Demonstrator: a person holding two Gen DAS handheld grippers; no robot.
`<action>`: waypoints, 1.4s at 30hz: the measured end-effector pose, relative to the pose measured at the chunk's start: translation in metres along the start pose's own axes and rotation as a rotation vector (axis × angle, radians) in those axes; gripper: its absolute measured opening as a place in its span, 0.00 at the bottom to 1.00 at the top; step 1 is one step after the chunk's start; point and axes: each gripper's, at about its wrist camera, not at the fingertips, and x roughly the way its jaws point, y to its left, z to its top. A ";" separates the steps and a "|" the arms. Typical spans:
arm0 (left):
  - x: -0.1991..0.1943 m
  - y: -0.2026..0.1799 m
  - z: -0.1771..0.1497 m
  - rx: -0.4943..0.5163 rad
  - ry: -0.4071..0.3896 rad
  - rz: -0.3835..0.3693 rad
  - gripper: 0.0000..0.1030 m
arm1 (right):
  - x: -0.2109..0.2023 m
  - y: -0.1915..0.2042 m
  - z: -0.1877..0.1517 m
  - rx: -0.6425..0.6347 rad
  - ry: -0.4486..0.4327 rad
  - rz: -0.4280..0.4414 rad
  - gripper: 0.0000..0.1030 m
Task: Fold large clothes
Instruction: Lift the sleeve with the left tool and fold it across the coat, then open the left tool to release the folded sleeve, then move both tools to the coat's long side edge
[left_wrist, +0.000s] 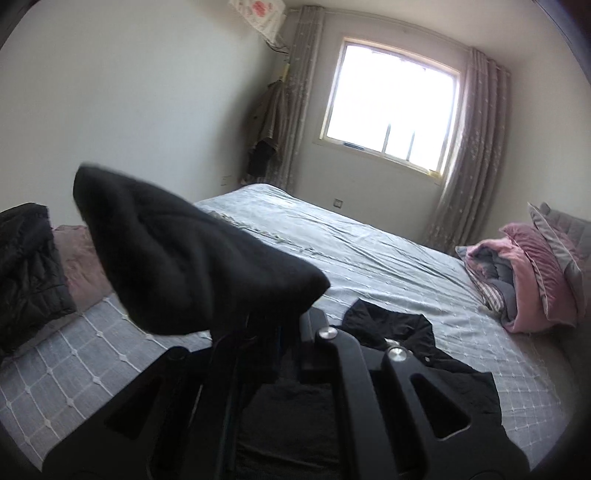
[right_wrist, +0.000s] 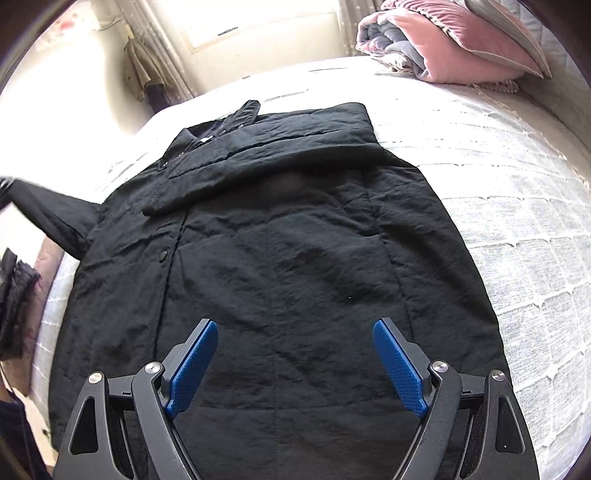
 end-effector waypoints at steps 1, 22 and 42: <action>0.002 -0.015 -0.010 0.019 0.014 -0.015 0.06 | 0.001 -0.002 0.000 0.009 0.004 -0.001 0.85; 0.065 -0.129 -0.180 0.307 0.516 -0.309 0.24 | 0.000 -0.042 0.008 0.165 0.034 0.054 0.85; -0.103 0.117 -0.171 0.115 0.455 0.110 0.78 | -0.007 -0.018 -0.001 -0.028 -0.040 -0.083 0.85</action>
